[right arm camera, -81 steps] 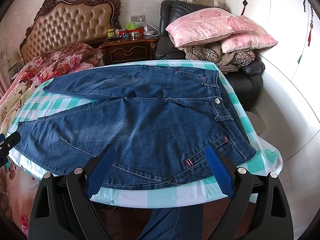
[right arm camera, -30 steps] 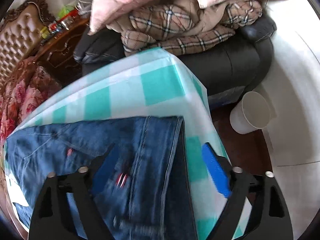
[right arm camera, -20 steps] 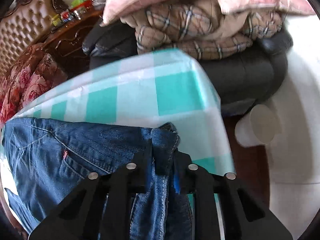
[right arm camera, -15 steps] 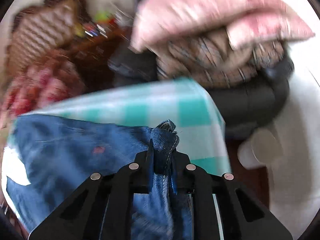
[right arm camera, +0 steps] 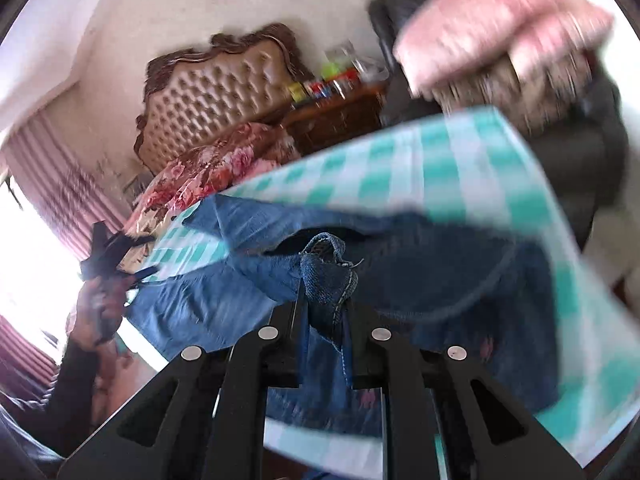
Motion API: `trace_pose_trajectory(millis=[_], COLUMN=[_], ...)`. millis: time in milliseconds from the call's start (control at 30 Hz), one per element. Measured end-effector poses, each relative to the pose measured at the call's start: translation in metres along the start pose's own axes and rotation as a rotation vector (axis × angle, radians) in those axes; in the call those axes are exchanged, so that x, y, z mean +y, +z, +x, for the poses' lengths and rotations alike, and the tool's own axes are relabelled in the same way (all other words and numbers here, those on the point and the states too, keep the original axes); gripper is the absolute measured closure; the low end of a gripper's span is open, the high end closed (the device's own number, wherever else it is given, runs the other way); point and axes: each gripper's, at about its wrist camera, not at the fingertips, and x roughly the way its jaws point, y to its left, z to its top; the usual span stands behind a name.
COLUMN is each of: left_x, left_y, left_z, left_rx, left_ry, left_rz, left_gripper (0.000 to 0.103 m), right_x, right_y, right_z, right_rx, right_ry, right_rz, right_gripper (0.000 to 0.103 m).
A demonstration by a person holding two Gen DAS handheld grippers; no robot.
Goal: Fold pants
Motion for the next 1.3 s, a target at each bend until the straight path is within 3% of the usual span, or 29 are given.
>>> trace_pose_trajectory(millis=[100, 267, 533, 733, 833, 933, 1033, 1100, 1200, 1300], left_x=[0.017, 0.045, 0.085, 0.098, 0.104, 0.109, 0.104, 0.088, 0.078, 0.087], left_y=[0.035, 0.09, 0.157, 0.198, 0.211, 0.219, 0.216, 0.203, 0.157, 0.075], left_z=[0.032, 0.072, 0.116, 0.141, 0.146, 0.149, 0.116, 0.069, -0.018, -0.1], left_rx=[0.021, 0.014, -0.006, -0.012, -0.014, -0.001, -0.047, -0.1, -0.171, -0.228], left_ry=[-0.001, -0.036, 0.029, 0.08, 0.089, 0.116, 0.067, 0.06, 0.047, 0.082], left_rz=[-0.067, -0.199, -0.344, -0.358, -0.381, -0.381, -0.402, -0.354, -0.314, -0.265], left_gripper=[0.038, 0.056, 0.063, 0.063, 0.074, 0.102, 0.102, 0.102, 0.102, 0.102], right_x=[0.0, 0.003, -0.001, -0.006, -0.009, -0.014, -0.021, -0.029, -0.045, -0.073], right_y=[-0.002, 0.026, 0.045, 0.053, 0.055, 0.058, 0.065, 0.07, 0.071, 0.06], right_z=[0.002, -0.007, -0.011, -0.011, -0.01, -0.008, -0.011, -0.019, -0.032, -0.038], right_rx=[-0.004, -0.048, -0.062, -0.052, -0.046, -0.039, -0.035, -0.036, -0.024, 0.03], right_ry=[0.0, -0.01, 0.006, 0.011, 0.001, -0.005, -0.037, -0.052, -0.073, -0.1], right_rz=[0.033, 0.023, 0.035, 0.046, 0.05, 0.06, 0.057, 0.057, 0.078, 0.157], right_gripper=[0.088, 0.088, 0.088, 0.088, 0.088, 0.088, 0.088, 0.088, 0.088, 0.084])
